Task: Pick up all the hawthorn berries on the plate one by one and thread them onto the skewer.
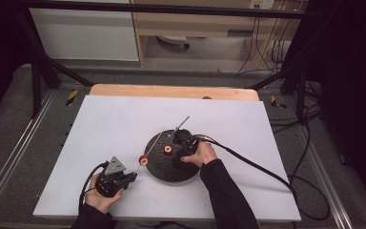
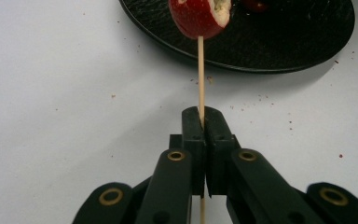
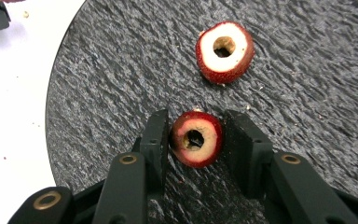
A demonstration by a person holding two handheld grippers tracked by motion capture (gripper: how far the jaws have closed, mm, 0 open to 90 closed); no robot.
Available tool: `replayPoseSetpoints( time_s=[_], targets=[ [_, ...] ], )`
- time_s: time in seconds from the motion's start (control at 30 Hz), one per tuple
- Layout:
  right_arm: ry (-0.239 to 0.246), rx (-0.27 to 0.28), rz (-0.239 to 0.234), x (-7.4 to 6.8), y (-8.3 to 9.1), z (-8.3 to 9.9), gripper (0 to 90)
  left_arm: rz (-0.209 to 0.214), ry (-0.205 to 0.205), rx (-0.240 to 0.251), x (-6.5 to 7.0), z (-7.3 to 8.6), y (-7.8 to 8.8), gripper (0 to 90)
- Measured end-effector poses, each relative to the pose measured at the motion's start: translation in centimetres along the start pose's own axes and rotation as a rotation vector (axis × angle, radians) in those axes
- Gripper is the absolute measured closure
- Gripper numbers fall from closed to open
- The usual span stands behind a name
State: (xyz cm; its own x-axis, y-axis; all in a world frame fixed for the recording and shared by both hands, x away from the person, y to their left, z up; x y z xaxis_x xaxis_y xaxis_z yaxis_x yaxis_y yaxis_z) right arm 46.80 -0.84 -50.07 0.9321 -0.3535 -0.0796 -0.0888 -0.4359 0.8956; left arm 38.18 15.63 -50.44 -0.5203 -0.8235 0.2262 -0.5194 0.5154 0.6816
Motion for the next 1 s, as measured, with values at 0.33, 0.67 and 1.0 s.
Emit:
replayPoseSetpoints(
  time_s=[0.33, 0.67, 1.0],
  targets=[
    [-0.056, 0.065, 0.009, 0.0, 2.4, -0.7, 62.5, 0.003, -0.003, 0.007, 0.2, -0.1, 0.1, 88.3],
    [-0.149, 0.243, 0.040, 0.2, 5.8, -1.0, 62.6, 0.007, 0.007, 0.034, 0.6, -0.3, 0.4, 88.3],
    [-0.255, 0.513, 0.054, 0.2, 7.1, -0.3, 62.7, 0.007, -0.009, 0.039, 1.2, -0.3, 0.3, 88.3]
  ],
)
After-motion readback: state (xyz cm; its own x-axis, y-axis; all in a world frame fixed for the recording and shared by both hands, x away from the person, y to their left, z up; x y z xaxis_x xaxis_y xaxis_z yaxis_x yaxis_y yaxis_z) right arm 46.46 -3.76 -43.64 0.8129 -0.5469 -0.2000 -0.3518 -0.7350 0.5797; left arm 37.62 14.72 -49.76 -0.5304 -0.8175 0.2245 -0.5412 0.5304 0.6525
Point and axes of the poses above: each handheld gripper's, and its own axes: y roughly backward along the jaws, z roughly out of its underside, x roughly to its right, the point moved 10 cm from there along -y, roughly forward along the jaws, and after that the axes turned 13 degrees about y, right-handed, at the moved point
